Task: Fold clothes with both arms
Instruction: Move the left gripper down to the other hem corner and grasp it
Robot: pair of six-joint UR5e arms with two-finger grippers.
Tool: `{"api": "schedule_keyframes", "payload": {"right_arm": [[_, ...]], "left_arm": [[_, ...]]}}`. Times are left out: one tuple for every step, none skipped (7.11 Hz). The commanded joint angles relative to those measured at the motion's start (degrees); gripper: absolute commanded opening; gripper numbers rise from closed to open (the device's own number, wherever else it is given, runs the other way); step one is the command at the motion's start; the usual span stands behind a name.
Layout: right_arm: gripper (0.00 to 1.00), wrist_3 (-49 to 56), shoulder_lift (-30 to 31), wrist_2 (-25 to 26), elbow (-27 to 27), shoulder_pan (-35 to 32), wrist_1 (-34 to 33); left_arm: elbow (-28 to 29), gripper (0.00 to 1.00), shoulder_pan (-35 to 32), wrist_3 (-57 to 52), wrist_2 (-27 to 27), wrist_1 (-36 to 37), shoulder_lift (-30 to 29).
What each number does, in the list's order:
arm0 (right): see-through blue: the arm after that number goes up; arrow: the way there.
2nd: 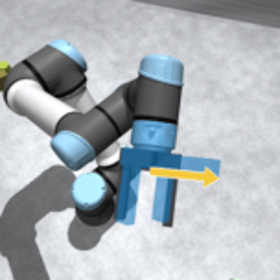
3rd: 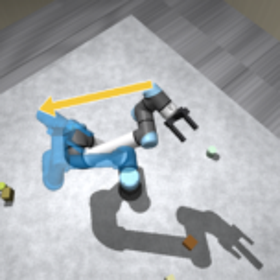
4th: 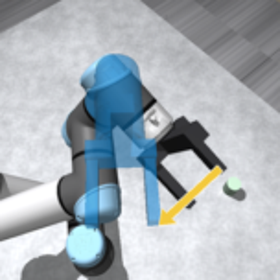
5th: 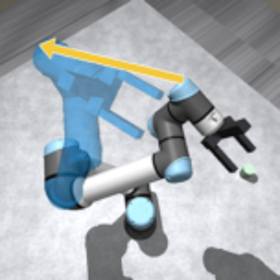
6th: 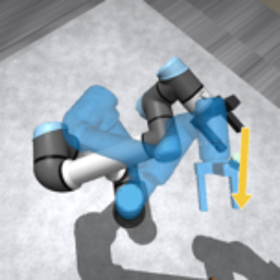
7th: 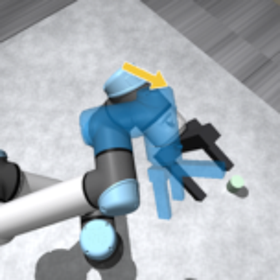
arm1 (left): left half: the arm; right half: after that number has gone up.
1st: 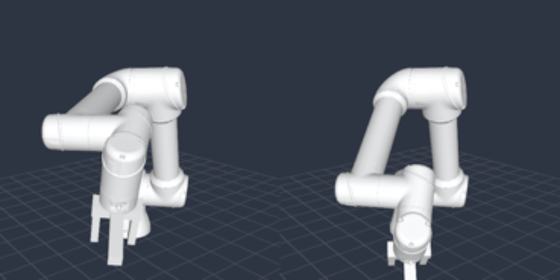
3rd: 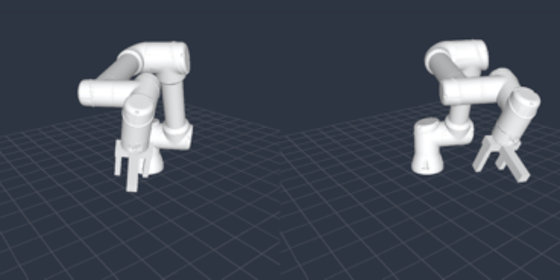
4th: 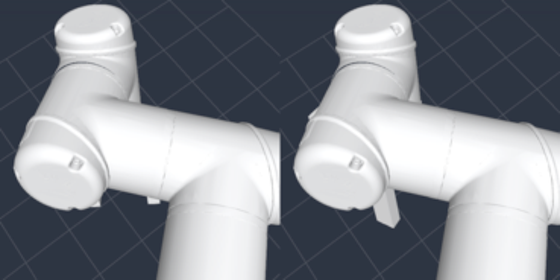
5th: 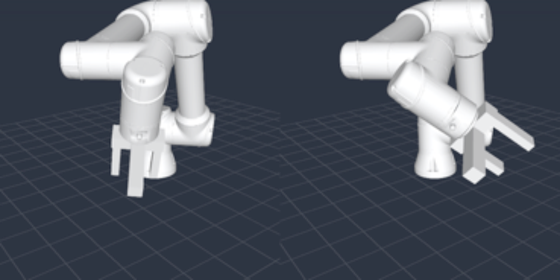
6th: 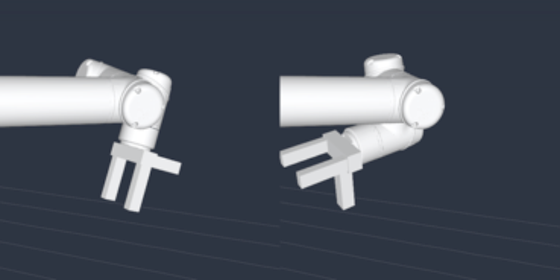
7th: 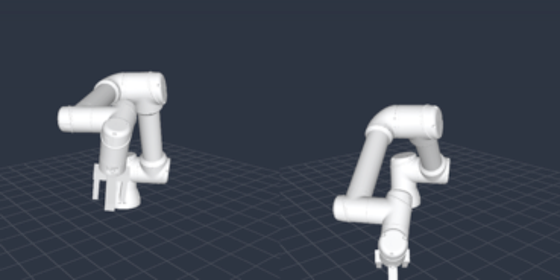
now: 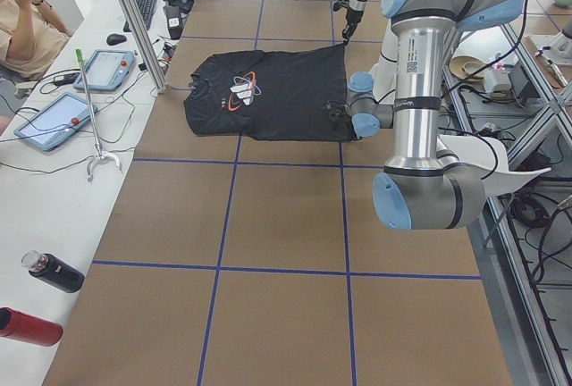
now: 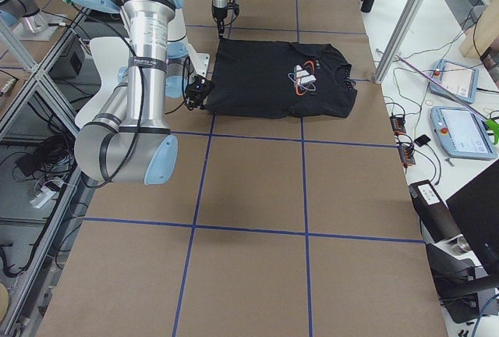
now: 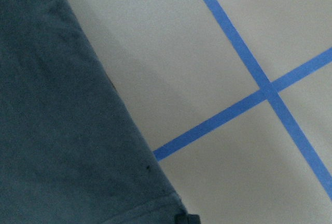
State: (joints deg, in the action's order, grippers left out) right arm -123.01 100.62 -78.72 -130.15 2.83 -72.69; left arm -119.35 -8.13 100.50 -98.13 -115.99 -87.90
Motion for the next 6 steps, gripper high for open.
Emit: {"api": "schedule_keyframes", "payload": {"right_arm": [[0.0,0.0,0.0,-0.1,-0.5,0.0,0.0],[0.0,0.0,0.1,-1.9,-1.7,0.0,0.0],[0.0,0.0,1.7,-4.5,-3.5,-0.1,0.0],[0.0,0.0,4.4,-5.6,-5.9,-0.1,0.0],[0.0,0.0,5.9,-7.4,-7.8,-0.3,0.1],[0.0,0.0,6.0,-8.5,-9.0,-1.1,0.0]], "left_arm": [[-4.5,0.0,0.0,0.0,-0.1,0.0,4.0],[-6.8,0.0,0.2,0.0,0.0,-0.2,6.5],[-9.4,0.0,0.4,0.0,0.0,-0.1,7.7],[-11.3,0.0,0.4,0.0,-0.1,0.0,8.2],[-12.9,0.0,0.3,0.0,-1.1,0.1,8.3],[-14.3,0.0,-0.6,0.0,-3.7,0.0,8.4]]}}
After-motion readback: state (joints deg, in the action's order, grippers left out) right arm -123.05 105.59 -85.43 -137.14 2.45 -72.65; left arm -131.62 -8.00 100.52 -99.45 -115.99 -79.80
